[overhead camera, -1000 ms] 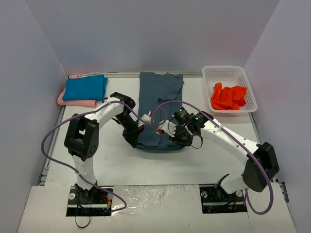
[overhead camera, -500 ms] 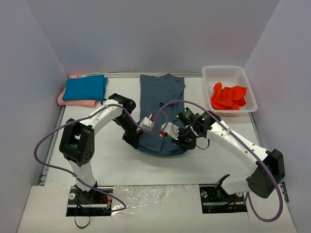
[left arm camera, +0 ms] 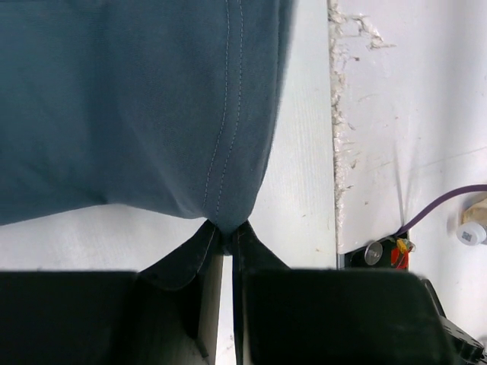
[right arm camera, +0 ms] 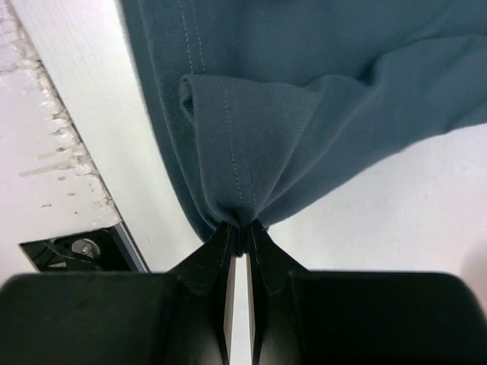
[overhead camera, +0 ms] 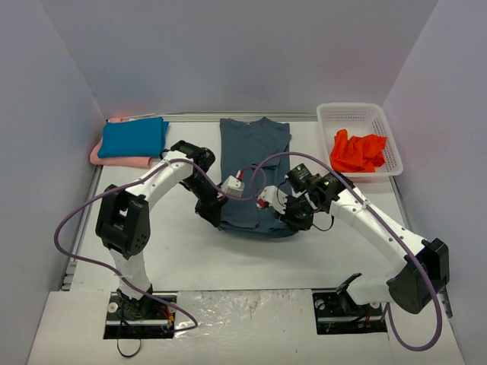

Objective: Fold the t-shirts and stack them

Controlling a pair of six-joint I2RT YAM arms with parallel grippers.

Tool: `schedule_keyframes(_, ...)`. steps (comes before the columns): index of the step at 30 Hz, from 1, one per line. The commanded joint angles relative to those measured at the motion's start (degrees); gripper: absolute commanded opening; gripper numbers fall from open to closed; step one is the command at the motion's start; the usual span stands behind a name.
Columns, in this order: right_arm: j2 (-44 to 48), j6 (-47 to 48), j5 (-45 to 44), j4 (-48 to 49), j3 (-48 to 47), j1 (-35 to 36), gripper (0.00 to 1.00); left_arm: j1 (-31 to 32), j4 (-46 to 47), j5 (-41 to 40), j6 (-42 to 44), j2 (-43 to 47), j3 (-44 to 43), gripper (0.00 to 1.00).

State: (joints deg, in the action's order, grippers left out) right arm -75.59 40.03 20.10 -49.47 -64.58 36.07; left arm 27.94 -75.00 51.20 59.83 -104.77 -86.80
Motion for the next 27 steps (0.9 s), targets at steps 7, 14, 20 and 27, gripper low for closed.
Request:
schedule_keyframes(7,-2.7,1.8,-2.3,1.4,-4.3,-4.8,0.00,-2.5,-14.8,-1.4,-4.3,-2.8,-10.0,0.02)
schedule_keyframes(14,-7.9,2.3,-2.9,3.0,-10.3,-6.4,0.00,-3.5,-17.5,-2.9,-6.1,-6.4,-19.4,0.02)
schedule_keyframes(20,-12.2,3.8,-3.3,3.6,-14.3,-9.1,0.00,-4.8,-18.0,-4.4,-7.2,-8.8,-23.5,0.02)
schedule_keyframes(27,-16.8,5.7,-3.0,4.2,-19.7,-12.7,0.00,-6.2,-19.7,-5.6,-8.0,-12.4,-30.2,0.02)
